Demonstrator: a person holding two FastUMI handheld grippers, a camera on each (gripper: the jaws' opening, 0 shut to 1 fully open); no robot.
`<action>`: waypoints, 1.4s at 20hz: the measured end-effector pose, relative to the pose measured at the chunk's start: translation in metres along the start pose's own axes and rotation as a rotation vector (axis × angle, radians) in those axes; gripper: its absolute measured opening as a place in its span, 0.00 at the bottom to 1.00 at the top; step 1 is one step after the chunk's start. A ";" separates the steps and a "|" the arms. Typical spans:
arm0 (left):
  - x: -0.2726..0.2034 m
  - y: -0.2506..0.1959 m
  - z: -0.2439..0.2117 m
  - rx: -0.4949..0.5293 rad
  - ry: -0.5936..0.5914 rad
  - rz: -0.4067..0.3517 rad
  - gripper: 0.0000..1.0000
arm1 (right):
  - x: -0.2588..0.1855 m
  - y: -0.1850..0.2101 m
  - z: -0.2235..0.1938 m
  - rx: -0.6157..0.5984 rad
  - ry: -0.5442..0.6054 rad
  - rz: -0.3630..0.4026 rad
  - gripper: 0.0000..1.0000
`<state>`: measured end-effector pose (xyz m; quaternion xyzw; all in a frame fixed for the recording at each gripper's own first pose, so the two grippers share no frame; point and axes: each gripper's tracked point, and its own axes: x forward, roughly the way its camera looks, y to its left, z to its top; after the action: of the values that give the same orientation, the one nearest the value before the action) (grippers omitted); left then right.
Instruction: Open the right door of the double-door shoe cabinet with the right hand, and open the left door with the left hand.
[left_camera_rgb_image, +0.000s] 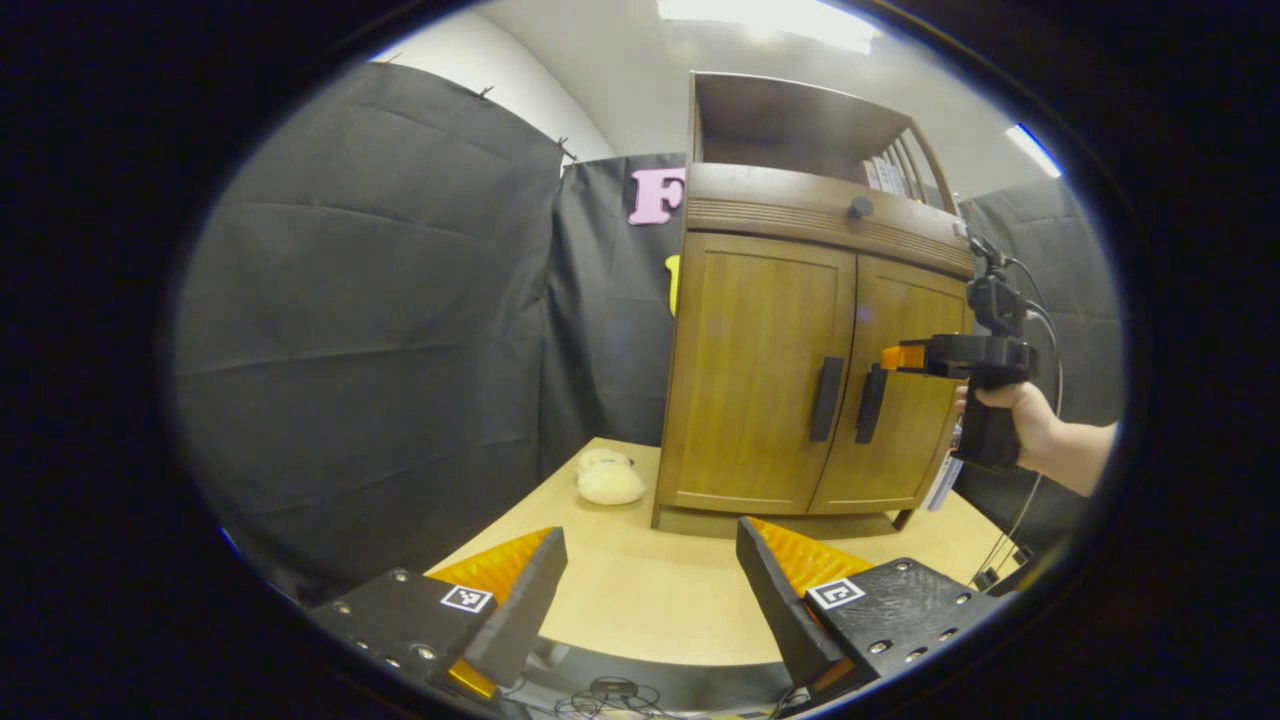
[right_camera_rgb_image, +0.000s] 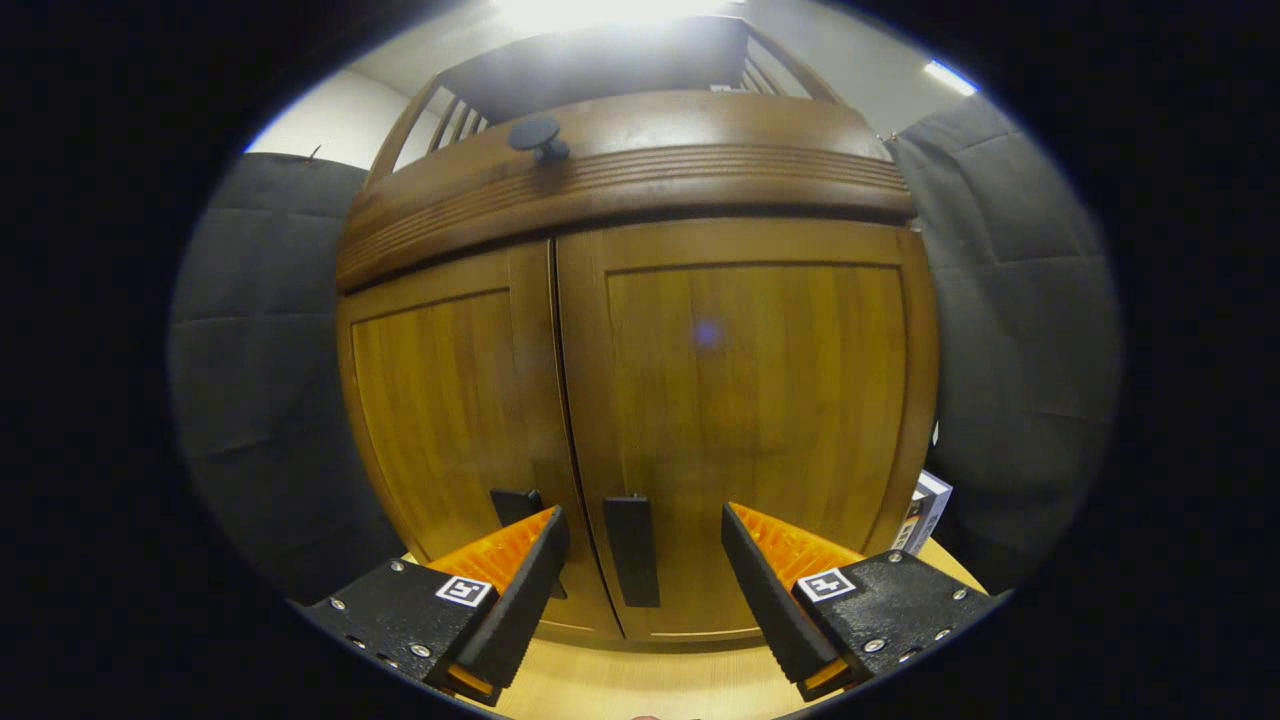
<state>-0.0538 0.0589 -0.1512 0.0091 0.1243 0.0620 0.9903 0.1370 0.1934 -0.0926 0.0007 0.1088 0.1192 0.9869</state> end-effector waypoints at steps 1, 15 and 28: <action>0.003 -0.001 0.000 0.006 0.004 0.002 0.99 | 0.008 0.002 -0.008 -0.001 0.015 -0.001 0.95; 0.013 -0.032 -0.018 0.050 0.073 -0.029 0.99 | 0.056 0.001 -0.036 -0.044 0.060 0.013 0.53; -0.008 -0.073 -0.011 0.029 0.024 -0.067 1.00 | 0.003 0.003 -0.043 -0.044 0.111 0.105 0.31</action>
<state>-0.0556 -0.0144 -0.1626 0.0183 0.1374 0.0273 0.9900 0.1297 0.1956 -0.1350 -0.0220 0.1604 0.1728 0.9716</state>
